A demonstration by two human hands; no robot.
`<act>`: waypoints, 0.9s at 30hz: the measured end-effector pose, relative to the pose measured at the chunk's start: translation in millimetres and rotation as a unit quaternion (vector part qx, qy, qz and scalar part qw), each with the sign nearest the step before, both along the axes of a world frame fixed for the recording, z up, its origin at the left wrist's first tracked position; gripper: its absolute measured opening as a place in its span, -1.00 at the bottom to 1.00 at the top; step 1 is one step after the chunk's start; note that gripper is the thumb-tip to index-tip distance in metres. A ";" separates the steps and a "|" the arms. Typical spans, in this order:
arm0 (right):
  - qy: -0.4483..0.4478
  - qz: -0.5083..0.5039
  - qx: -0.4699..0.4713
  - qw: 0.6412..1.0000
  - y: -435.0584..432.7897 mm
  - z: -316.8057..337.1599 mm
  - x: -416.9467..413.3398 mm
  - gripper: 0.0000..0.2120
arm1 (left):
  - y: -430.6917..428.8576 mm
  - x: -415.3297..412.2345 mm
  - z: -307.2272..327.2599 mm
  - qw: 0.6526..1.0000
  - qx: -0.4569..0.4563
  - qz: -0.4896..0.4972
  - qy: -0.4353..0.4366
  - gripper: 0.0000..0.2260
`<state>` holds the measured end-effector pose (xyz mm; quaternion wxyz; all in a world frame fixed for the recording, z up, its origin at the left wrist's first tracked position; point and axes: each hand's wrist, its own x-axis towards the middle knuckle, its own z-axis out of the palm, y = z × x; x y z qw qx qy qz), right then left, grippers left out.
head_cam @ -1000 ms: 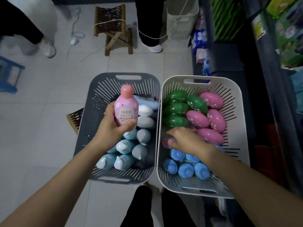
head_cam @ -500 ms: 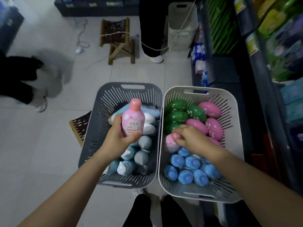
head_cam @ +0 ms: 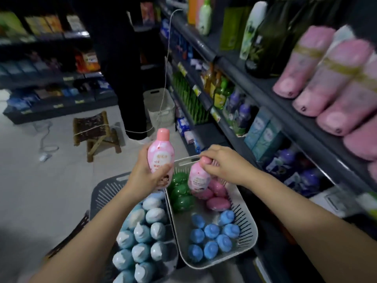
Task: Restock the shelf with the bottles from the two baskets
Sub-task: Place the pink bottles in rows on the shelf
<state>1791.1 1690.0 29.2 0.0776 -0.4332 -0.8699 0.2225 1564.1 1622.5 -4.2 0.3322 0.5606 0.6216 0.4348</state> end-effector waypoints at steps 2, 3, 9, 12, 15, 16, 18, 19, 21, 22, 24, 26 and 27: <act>0.023 -0.042 0.017 0.999 -15.6 22.1 8.6 -0.77 | 4.6 5.2 15.0 0.999 0.026 -0.026 -0.004 -0.39; 0.036 -0.064 0.026 0.997 -24.4 32.9 12.7 -0.74 | 5.5 8.9 22.9 0.998 0.041 -0.042 -0.007 -0.40; 0.080 -0.194 0.101 0.972 -90.3 86.9 47.0 -0.67 | 1.5 43.4 72.5 0.982 0.092 -0.165 0.000 -0.60; 0.075 -0.261 0.141 0.952 -135.3 112.3 70.4 -0.68 | -7.0 73.4 94.7 0.960 0.134 -0.244 -0.002 -0.60; 0.067 -0.319 0.153 0.933 -186.7 137.3 96.9 -0.66 | -23.5 116.0 118.2 0.933 0.160 -0.323 -0.016 -0.60; 0.062 -0.334 0.155 0.927 -204.6 145.6 105.5 -0.65 | -31.2 132.2 126.5 0.923 0.166 -0.347 -0.022 -0.60; 0.050 -0.367 0.163 0.914 -239.0 161.0 121.7 -0.63 | -50.1 164.5 143.1 0.903 0.180 -0.388 -0.042 -0.59; 0.046 -0.386 0.169 0.906 -256.8 168.5 129.6 -0.63 | -61.4 180.9 151.5 0.891 0.188 -0.408 -0.058 -0.58; 0.042 -0.422 0.187 0.886 -290.3 181.9 146.6 -0.63 | -84.1 211.3 167.0 0.866 0.201 -0.451 -0.082 -0.57; 0.042 -0.443 0.192 0.875 -306.8 187.7 155.7 -0.64 | -96.1 225.6 174.7 0.852 0.210 -0.471 -0.090 -0.58; 0.049 -0.485 0.204 0.849 -340.0 197.3 174.5 -0.65 | -118.1 253.1 187.9 0.830 0.227 -0.498 -0.102 -0.58; 0.061 -0.518 0.218 0.825 -374.5 204.2 192.7 -0.67 | -140.7 280.8 199.4 0.812 0.241 -0.520 -0.110 -0.60; 0.069 -0.533 0.224 0.813 -391.1 206.7 201.1 -0.68 | -152.9 293.6 205.1 0.802 0.250 -0.531 -0.112 -0.61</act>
